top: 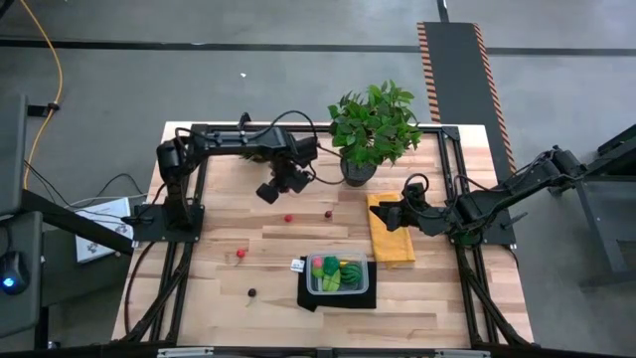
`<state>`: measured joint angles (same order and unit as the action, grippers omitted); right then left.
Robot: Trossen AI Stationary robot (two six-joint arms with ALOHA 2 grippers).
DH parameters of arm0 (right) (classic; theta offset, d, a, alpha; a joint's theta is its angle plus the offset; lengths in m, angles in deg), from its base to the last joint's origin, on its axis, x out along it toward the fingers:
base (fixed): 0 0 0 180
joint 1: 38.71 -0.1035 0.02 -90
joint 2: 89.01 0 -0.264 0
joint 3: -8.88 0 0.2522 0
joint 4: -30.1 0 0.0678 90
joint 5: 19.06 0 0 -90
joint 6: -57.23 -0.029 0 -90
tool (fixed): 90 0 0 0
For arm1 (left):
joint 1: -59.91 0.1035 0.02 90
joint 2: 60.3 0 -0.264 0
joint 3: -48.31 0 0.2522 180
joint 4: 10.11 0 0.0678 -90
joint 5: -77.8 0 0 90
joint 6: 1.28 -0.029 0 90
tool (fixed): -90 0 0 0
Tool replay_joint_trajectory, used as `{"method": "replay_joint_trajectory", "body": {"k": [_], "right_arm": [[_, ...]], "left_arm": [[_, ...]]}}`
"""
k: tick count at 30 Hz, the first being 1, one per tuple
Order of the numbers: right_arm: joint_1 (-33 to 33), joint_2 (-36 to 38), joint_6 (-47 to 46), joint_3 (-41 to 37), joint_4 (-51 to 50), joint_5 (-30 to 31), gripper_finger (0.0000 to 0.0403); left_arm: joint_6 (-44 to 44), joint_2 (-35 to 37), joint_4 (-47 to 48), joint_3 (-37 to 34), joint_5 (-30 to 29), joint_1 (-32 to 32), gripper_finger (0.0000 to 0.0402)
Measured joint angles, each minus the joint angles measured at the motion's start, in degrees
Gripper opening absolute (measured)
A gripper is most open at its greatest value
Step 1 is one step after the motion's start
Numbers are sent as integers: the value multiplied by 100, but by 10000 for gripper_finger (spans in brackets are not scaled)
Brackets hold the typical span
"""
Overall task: Pick and placing Produce into tupperware
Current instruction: Put the top red cherry into the transparent bin
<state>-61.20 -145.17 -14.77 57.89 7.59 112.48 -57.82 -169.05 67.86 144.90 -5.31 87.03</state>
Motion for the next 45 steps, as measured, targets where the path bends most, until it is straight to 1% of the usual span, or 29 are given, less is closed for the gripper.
{"method": "replay_joint_trajectory", "body": {"k": [8, 14, 27, 32, 36, 43, 45], "right_arm": [[-1, 0, 23, 0, 0, 2, 282], [-1, 0, 45, 0, 0, 2, 282], [-1, 0, 45, 0, -12, 4, 282], [2, 0, 43, 0, -41, 4, 282], [2, 0, 42, 0, -30, 5, 282], [2, 0, 41, 0, -2, 5, 282], [2, 0, 26, 0, 4, 6, 282]], "left_arm": [[681, 0, 418, 0, -2, -419, 72], [1022, 0, 645, 0, -1, -710, 72], [1200, 109, 918, 43, -4, -1308, 72], [1378, 199, 1123, 379, -47, -1509, 72], [1493, 262, 1245, 797, -48, -1657, 72], [1651, 391, 1456, 1682, -48, -1891, 72], [1733, 391, 1700, 2012, -48, -1896, 72]]}}
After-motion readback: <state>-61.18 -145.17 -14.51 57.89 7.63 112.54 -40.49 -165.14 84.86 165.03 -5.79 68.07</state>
